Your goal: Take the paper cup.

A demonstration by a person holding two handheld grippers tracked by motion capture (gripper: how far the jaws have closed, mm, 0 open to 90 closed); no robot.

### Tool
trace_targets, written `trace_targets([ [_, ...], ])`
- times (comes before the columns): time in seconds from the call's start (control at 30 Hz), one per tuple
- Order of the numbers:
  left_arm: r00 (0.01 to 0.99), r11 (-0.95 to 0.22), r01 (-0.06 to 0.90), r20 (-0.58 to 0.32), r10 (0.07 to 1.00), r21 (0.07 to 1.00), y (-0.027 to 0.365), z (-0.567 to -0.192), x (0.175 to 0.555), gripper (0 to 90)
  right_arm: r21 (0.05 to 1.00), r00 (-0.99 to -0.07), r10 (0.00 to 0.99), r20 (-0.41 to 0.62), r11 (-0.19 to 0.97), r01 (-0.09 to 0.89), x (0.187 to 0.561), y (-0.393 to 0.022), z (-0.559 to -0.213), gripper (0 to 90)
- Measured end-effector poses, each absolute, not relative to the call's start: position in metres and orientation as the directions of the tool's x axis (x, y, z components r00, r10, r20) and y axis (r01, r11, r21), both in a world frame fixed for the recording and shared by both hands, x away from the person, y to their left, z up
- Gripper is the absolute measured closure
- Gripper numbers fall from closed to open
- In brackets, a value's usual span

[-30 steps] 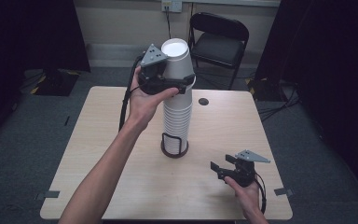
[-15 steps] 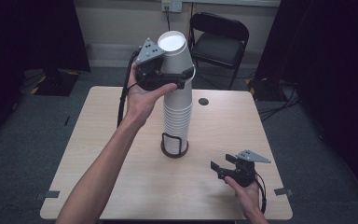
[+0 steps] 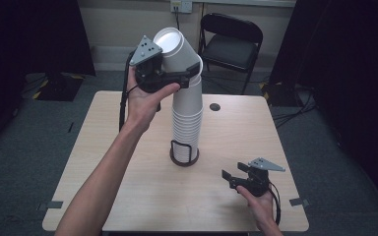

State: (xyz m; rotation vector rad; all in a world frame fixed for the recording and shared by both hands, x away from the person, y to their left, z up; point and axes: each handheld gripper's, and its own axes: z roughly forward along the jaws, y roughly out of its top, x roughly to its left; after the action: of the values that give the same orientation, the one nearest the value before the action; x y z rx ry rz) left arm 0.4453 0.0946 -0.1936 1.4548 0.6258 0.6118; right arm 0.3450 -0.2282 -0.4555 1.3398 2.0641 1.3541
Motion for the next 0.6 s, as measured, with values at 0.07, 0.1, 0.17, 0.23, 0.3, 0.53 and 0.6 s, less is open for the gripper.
trace_targets([
  [0.07,0.692,0.034,-0.010,-0.018,0.722,0.999,0.096,-0.191,0.446,12.1,0.845,-0.503,0.839,0.205,0.107,0.524,0.345,-0.228,-0.456,23.4],
  [0.1,0.690,0.033,-0.011,-0.016,0.723,0.999,0.097,-0.190,0.446,12.1,0.845,-0.504,0.839,0.206,0.107,0.524,0.345,-0.228,-0.456,23.4],
  [0.17,0.694,0.044,-0.005,-0.028,0.720,0.999,0.098,-0.189,0.447,12.1,0.847,-0.502,0.840,0.206,0.105,0.522,0.345,-0.227,-0.456,23.4],
  [0.23,0.687,0.051,-0.017,-0.026,0.726,0.999,0.100,-0.188,0.446,12.1,0.846,-0.504,0.839,0.208,0.104,0.522,0.346,-0.228,-0.456,23.4],
  [0.3,0.684,0.060,-0.027,-0.025,0.729,0.998,0.103,-0.186,0.444,12.1,0.846,-0.503,0.839,0.206,0.106,0.523,0.346,-0.228,-0.456,23.4],
  [0.53,0.671,0.089,-0.003,-0.064,0.739,0.996,0.117,-0.184,0.439,12.1,0.847,-0.502,0.840,0.206,0.104,0.521,0.345,-0.228,-0.455,23.4],
  [0.6,0.669,0.084,0.013,-0.071,0.740,0.996,0.122,-0.184,0.437,12.1,0.848,-0.505,0.839,0.202,0.108,0.518,0.344,-0.227,-0.455,23.4],
])
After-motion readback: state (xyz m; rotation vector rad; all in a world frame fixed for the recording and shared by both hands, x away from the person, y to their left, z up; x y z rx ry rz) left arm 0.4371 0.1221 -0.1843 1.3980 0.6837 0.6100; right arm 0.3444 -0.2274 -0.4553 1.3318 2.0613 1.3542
